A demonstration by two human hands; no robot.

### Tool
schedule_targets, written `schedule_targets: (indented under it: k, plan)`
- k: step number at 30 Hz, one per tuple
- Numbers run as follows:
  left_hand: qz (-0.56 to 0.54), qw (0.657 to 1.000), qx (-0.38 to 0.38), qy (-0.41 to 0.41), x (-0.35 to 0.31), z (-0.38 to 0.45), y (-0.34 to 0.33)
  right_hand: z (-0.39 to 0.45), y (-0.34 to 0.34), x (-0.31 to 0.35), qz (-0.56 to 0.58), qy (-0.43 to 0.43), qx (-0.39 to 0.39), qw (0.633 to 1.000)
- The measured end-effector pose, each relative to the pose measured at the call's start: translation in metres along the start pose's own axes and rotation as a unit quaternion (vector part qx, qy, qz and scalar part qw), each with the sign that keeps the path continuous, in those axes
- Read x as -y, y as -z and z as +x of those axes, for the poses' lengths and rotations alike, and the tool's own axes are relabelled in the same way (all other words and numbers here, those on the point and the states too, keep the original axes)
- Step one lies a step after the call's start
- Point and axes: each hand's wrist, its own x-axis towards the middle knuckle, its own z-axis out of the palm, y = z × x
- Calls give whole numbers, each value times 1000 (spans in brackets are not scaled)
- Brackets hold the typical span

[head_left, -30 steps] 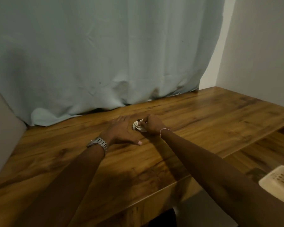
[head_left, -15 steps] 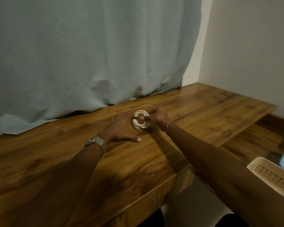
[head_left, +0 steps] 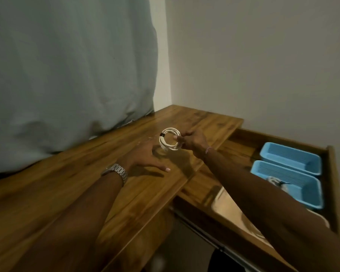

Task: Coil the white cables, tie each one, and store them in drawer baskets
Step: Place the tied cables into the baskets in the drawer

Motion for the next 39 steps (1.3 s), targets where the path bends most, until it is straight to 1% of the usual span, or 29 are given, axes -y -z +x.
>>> schedule_targets:
  k: [3, 7, 12, 15, 18, 22, 25, 29, 34, 37, 39]
  plan:
    - [4, 999, 19, -37, -32, 36, -21, 8, 57, -3, 4, 0, -36, 999]
    - [25, 996, 52, -67, -79, 86, -51, 15, 134, -11, -5, 0, -107, 994]
    - [28, 990, 82, -113, -135, 138, -91, 11, 217, -22, 2, -12, -165, 986]
    - [25, 988, 83, -126, -157, 171, -119, 7, 262, -27, -6, -13, -206, 978]
    - [17, 992, 68, -103, -184, 200, -147, 1, 306, -35, -10, -11, -245, 969]
    - [-25, 995, 36, -90, -216, 234, -185, -6, 359, -51, -7, -28, -288, 957]
    - [-53, 995, 43, -69, -231, 258, -212, -8, 389, -61, -18, -38, -309, 950]
    - [-54, 995, 65, -51, -238, 294, -249, 2, 422, -79, -54, -66, -359, 930]
    - [-60, 996, 72, 7, -238, 326, -284, 22, 435, -97, -53, -101, -353, 929]
    - [-89, 992, 63, 64, -236, 338, -296, 37, 435, -105, -70, -124, -314, 939]
    - [-95, 989, 49, 105, -240, 345, -290, 47, 438, -101, -93, -162, -300, 935]
